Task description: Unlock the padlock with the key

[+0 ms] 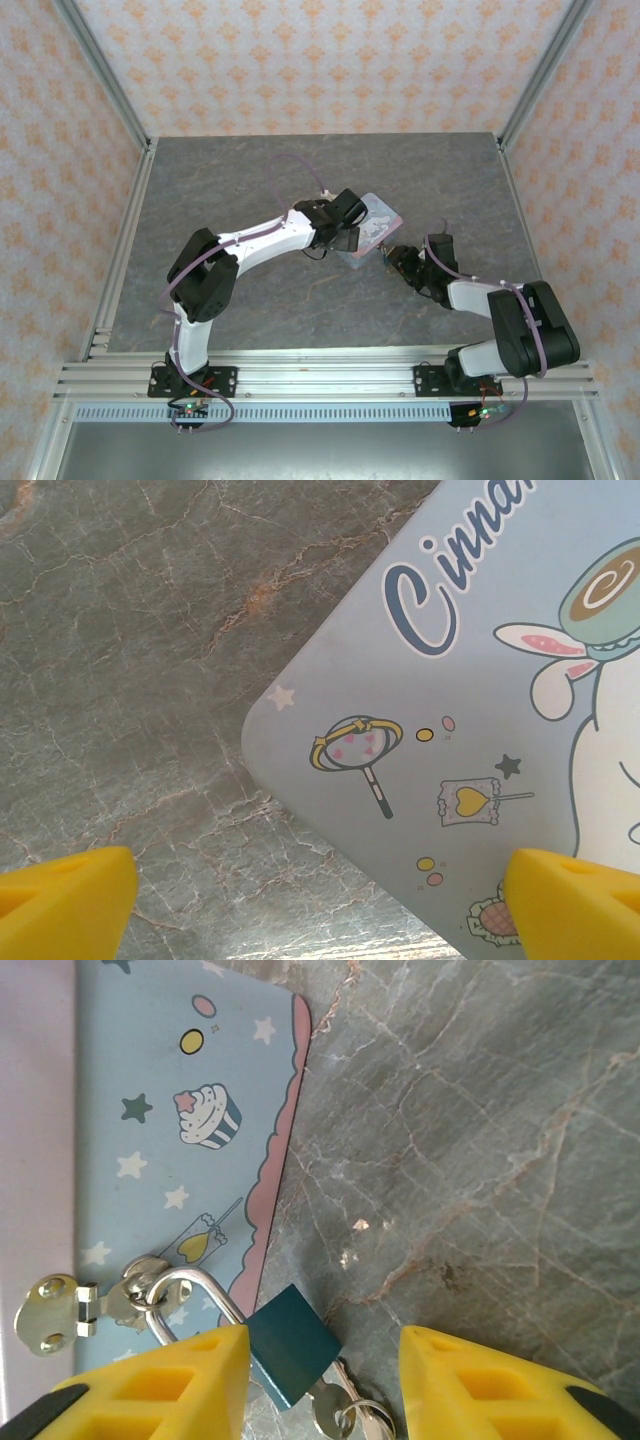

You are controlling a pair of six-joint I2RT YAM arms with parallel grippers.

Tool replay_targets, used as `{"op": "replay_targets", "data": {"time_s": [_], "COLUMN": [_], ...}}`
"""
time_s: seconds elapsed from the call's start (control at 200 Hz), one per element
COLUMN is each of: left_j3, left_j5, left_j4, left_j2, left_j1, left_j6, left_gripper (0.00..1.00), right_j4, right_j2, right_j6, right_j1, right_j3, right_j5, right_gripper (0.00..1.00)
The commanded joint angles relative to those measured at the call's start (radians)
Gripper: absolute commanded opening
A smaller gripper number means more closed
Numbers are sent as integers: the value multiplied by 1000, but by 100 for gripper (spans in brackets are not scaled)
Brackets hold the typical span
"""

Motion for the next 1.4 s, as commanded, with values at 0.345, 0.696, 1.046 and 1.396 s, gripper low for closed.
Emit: {"op": "replay_targets", "data": {"time_s": [0.345,0.696,1.046,1.396], "left_j3": [-13,-16,-29,-39], "left_j5": [-37,-30,-24,-18], "left_j4": [-24,-18,-6,2], "left_j2": [28,34,33,35], "left_j1": [13,16,16,17], "left_j6": [3,-1,-3,-7], "left_gripper": [95,94,94,94], "right_j4": [-2,-72,-116,-72], "right_j2": [67,46,-90,-21], "right_j6": [-29,-65,-66,-42], "right_j1": [41,81,87,123], "right_j3": [40,53,23,49], "right_j5": [26,58,89,84], "right_gripper": [42,42,42,41]}}
